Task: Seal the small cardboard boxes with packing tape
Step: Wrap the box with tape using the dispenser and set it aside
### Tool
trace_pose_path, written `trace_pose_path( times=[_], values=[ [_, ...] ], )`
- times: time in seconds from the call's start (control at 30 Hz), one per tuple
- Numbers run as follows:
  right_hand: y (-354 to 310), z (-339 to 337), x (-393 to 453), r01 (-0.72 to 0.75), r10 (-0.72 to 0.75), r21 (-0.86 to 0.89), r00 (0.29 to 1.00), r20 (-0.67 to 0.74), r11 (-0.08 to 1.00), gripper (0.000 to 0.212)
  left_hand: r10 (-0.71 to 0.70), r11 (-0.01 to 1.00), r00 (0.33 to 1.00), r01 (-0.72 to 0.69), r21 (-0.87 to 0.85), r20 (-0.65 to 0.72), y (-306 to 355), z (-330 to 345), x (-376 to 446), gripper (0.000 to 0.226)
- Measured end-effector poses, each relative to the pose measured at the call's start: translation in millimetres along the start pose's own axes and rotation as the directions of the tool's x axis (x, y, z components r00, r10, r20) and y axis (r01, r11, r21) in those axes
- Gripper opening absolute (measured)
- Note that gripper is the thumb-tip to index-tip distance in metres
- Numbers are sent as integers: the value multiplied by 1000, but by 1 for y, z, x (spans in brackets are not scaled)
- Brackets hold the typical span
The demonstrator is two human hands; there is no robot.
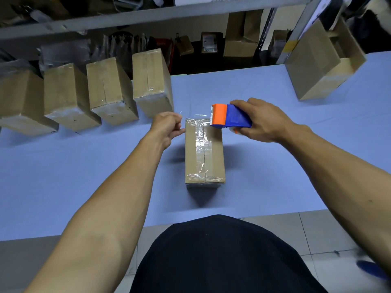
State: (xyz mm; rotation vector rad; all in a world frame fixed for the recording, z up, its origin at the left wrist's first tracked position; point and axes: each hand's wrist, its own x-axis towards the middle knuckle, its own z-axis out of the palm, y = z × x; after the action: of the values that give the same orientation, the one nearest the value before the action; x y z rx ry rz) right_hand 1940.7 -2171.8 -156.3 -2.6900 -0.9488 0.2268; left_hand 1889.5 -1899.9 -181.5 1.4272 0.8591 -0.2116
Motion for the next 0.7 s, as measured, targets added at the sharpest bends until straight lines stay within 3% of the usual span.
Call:
trace_pose_path(
  times=[0.5, 0.7],
  values=[
    [8, 18, 15, -64, 63, 48, 997, 33, 997, 66, 84, 996, 987, -79, 40, -138, -29, 16, 18, 13],
    [17, 19, 8, -112, 112, 43, 994, 19, 993, 70, -139, 990, 984, 140, 3, -107, -72, 22, 13, 16]
  ],
)
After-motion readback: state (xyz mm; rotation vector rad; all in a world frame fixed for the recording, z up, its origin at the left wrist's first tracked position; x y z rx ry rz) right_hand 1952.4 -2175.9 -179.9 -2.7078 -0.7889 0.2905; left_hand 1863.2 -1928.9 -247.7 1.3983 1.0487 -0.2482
